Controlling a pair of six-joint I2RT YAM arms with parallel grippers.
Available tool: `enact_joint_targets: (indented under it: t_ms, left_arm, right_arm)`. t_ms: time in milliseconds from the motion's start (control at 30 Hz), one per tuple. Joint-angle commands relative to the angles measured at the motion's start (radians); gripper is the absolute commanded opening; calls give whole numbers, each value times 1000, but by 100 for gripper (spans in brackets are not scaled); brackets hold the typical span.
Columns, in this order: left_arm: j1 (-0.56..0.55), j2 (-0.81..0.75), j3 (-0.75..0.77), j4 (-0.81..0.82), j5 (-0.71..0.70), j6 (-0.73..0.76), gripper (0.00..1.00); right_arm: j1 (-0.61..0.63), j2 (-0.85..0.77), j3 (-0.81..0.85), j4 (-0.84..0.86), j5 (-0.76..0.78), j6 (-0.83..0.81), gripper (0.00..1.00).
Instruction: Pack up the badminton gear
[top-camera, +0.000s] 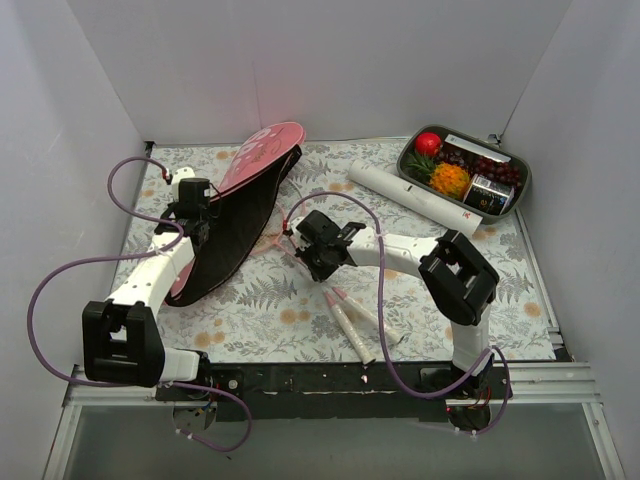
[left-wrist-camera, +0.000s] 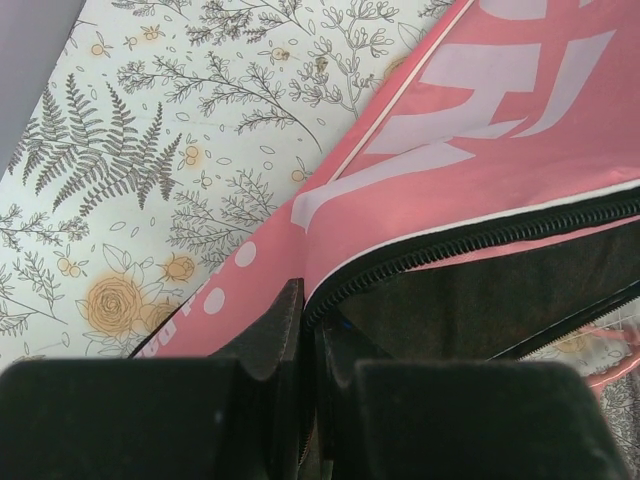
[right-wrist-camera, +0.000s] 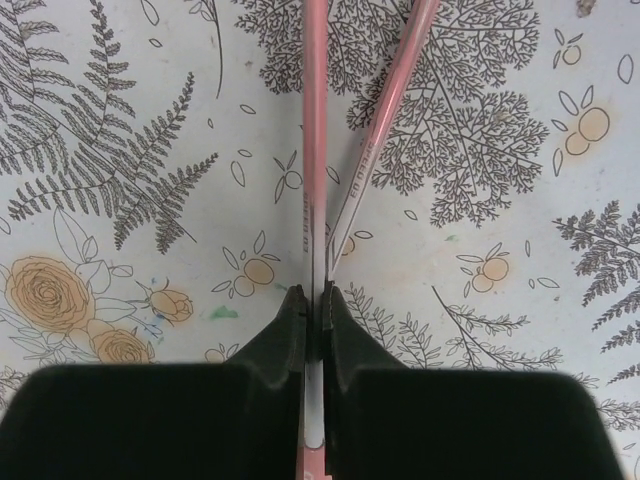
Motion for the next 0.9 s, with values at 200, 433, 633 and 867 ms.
enact_joint_targets:
  t_ms: [200, 433, 633, 867]
  left_arm:
    - [-2, -59, -17, 61, 54, -33, 0]
    - [-2, -72, 19, 41, 48, -44, 0]
    - [-3, -57, 60, 38, 98, -84, 0]
    - [-17, -11, 86, 46, 163, -142, 0]
  right_arm:
    - [17, -102, 14, -44, 98, 8, 1]
    - [-12, -198, 5, -198, 236, 54, 1]
    - [-58, -373, -64, -250, 249, 121, 1]
    - [-25, -522, -86, -328, 226, 183, 1]
